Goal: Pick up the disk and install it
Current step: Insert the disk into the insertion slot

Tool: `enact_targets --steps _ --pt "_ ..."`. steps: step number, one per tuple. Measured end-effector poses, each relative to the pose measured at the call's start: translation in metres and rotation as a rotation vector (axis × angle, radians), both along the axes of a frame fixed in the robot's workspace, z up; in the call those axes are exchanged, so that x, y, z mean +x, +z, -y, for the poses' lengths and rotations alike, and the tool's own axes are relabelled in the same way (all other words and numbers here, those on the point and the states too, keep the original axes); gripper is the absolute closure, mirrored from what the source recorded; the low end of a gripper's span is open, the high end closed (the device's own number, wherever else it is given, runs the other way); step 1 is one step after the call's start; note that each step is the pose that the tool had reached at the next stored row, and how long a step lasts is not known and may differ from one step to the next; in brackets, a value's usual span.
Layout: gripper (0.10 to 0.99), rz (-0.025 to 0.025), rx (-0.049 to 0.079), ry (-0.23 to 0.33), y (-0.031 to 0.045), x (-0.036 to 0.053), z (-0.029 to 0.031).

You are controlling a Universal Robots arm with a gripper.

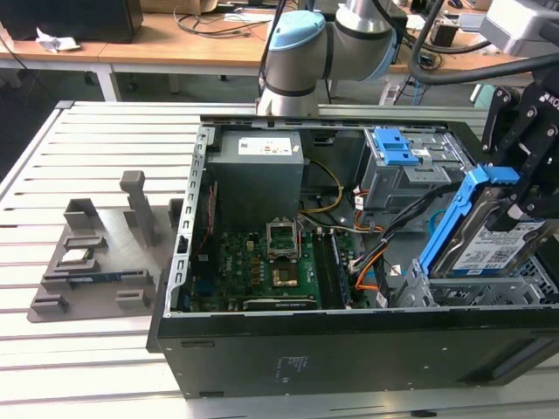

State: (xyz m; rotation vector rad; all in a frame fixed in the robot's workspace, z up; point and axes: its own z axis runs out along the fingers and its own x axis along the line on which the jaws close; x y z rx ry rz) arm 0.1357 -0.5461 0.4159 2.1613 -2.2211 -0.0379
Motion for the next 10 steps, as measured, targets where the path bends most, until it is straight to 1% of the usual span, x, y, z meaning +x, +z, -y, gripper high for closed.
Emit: enact_targets --steps 2,3,5,7,10 --pt "0.722 0.0 0.0 0.0 -0.0033 0.0 0.0" --pt "0.722 0.0 0.0 0.0 -0.0068 0.0 0.0" --pt "0.722 0.0 0.0 0.0 -0.0112 0.0 0.0" --pt "0.722 0.0 0.0 0.0 -0.014 0.0 0.0" --pt "0.722 0.0 0.0 0.0 -0.0213 0.0 0.0"
